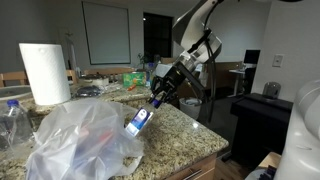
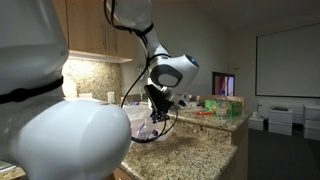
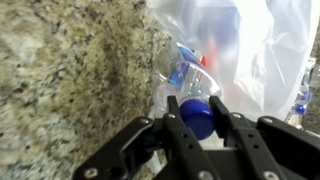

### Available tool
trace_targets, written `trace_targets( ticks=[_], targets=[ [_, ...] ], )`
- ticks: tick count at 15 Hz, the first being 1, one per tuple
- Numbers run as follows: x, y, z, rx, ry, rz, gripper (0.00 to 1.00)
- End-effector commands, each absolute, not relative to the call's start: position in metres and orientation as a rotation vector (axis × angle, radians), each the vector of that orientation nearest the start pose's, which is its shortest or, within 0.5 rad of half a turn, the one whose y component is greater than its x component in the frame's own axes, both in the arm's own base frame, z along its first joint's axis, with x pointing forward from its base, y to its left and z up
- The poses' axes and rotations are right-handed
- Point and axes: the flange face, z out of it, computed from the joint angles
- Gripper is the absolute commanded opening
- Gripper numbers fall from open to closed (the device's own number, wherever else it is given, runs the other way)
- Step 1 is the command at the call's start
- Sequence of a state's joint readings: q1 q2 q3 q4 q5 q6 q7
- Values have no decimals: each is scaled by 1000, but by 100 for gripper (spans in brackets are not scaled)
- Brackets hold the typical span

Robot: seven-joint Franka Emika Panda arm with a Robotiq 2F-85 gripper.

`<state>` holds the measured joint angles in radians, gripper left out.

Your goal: Pick up the bottles on the counter and put them in the plastic bag

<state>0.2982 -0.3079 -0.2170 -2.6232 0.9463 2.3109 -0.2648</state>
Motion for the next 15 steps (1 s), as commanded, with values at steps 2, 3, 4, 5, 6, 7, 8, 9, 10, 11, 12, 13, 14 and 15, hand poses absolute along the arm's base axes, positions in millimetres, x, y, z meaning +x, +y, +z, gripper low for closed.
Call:
trace_targets(
  ticks=[2,3,4,5,6,7,8,9,10,11,12,13,14,15],
  targets=[
    [433,91,316,-2194,339,34,10],
    [439,94,314,-2161,343,36,10],
    [446,97,312,-2133,346,38,10],
    [453,97,312,-2108,355,35,10],
    [460,96,313,-2084,364,29,10],
    [467,97,314,-2059,377,23,10],
    [474,102,315,-2031,391,26,10],
    [479,107,314,-2003,402,30,10],
    [481,116,308,-1972,413,41,10],
    [481,128,302,-1940,424,64,10],
    [481,139,298,-1916,428,83,10],
    [478,154,290,-1896,429,109,10],
    [474,170,279,-1876,433,145,10],
    [471,183,270,-1863,434,172,10]
  ],
)
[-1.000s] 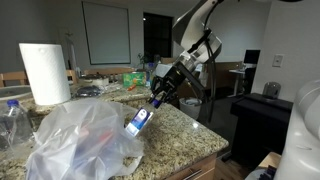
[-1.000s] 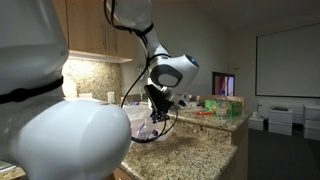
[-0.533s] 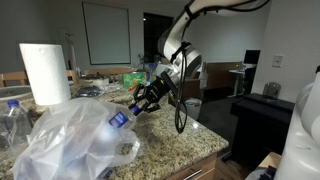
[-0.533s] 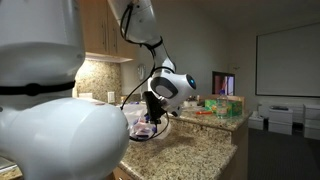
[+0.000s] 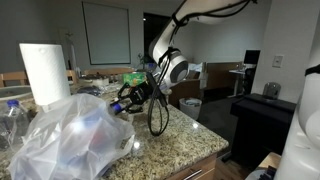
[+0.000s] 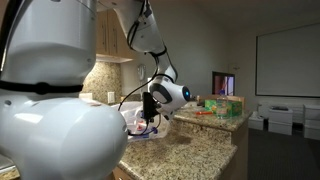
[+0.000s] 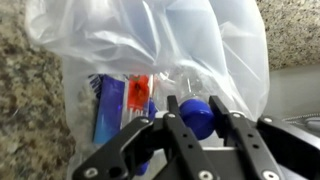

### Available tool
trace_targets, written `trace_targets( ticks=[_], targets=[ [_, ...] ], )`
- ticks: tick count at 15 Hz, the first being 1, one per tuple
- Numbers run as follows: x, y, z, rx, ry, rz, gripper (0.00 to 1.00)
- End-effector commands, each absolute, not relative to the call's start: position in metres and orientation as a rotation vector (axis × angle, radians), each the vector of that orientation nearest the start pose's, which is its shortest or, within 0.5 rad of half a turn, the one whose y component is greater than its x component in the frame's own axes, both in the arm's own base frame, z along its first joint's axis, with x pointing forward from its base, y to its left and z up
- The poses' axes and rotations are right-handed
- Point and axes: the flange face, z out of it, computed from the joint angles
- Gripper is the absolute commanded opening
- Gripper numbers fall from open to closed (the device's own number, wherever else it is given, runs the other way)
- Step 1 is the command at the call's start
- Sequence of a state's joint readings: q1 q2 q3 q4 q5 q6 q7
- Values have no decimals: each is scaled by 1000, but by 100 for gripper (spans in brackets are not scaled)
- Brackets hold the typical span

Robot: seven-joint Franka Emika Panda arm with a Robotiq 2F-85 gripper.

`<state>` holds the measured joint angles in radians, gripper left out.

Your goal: Pick up the bottles on the counter and put them in the plastic bag

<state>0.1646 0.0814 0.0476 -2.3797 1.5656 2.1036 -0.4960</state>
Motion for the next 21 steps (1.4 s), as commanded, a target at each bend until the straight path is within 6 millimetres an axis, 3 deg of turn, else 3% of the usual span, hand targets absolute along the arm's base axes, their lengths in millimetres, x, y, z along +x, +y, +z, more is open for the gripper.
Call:
trace_targets(
  ticks=[1,5,10,11,12,18,21],
  targets=[
    [467,197,259,-1851,434,205,10],
    [465,231,235,-1840,426,283,10],
    [477,247,236,-1848,383,294,10],
    [479,247,238,-1849,374,291,51],
    [481,247,241,-1849,367,285,61],
    [483,235,254,-1872,345,258,98],
    [480,225,256,-1900,335,258,100]
  ],
)
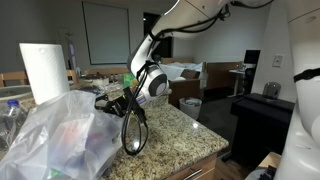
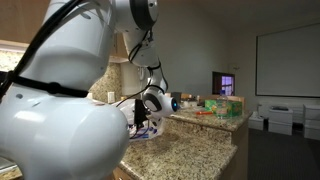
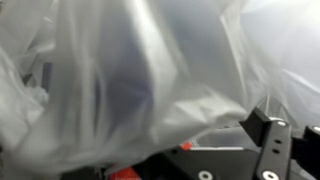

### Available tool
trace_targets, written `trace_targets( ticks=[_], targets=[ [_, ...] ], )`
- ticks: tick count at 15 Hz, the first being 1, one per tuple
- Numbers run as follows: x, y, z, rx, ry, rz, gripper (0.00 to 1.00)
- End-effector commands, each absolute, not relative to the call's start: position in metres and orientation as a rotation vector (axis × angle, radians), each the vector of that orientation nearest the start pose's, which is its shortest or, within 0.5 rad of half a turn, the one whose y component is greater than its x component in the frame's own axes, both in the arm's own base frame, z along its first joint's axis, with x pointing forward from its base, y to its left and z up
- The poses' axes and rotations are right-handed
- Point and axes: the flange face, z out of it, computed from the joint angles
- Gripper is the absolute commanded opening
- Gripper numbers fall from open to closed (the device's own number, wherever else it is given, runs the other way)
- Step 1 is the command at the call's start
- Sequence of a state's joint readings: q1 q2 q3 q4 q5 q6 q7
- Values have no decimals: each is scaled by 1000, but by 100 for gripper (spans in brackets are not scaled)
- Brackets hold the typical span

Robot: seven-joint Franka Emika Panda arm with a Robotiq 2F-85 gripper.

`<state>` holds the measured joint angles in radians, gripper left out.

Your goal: Pick up the bottles on the counter and put them in the plastic bag

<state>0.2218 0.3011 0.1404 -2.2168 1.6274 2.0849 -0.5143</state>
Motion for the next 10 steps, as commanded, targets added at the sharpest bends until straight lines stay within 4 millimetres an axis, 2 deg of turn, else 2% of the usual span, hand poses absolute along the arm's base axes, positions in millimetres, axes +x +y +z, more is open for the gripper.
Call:
trace_targets(
  ticks=[1,6,10],
  targets=[
    [480,220,257,-1915,331,257,100],
    [479,176,271,-1998,323,208,100],
    [476,140,304,-2099,235,176,100]
  ],
)
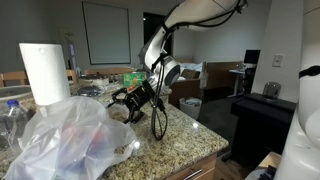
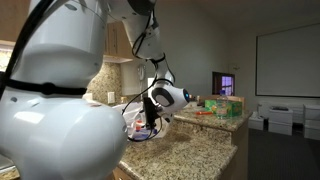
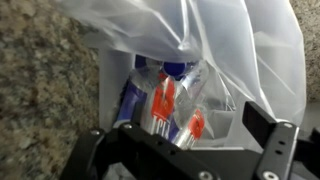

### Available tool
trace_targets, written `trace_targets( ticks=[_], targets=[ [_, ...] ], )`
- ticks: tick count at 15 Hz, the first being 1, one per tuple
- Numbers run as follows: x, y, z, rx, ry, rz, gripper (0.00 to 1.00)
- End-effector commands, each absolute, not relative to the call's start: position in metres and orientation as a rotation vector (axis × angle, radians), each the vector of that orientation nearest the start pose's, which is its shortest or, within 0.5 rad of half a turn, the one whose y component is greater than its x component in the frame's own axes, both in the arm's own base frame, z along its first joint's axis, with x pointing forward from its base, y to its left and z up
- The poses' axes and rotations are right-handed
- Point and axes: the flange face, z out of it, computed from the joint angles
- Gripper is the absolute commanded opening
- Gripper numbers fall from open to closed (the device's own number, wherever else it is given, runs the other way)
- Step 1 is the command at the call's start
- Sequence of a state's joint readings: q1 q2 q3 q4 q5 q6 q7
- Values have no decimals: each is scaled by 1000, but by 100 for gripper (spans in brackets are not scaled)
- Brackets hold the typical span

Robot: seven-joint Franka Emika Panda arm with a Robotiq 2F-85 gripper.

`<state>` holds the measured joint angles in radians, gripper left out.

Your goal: Pick up the bottles on the counter and put them in the plastic bag

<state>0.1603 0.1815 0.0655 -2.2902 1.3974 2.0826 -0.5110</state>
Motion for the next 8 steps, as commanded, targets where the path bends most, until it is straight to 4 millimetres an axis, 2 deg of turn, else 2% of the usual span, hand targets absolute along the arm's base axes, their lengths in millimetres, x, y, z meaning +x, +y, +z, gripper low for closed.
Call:
trace_targets(
  ticks=[1,5,6,8],
  targets=[
    [475,132,317,-2136,189,169,100],
    [466,108,370,-2345,-45,149,100],
    [462,105,395,-2417,-75,130,100],
    [452,96,418,-2541,-145,109,100]
  ],
)
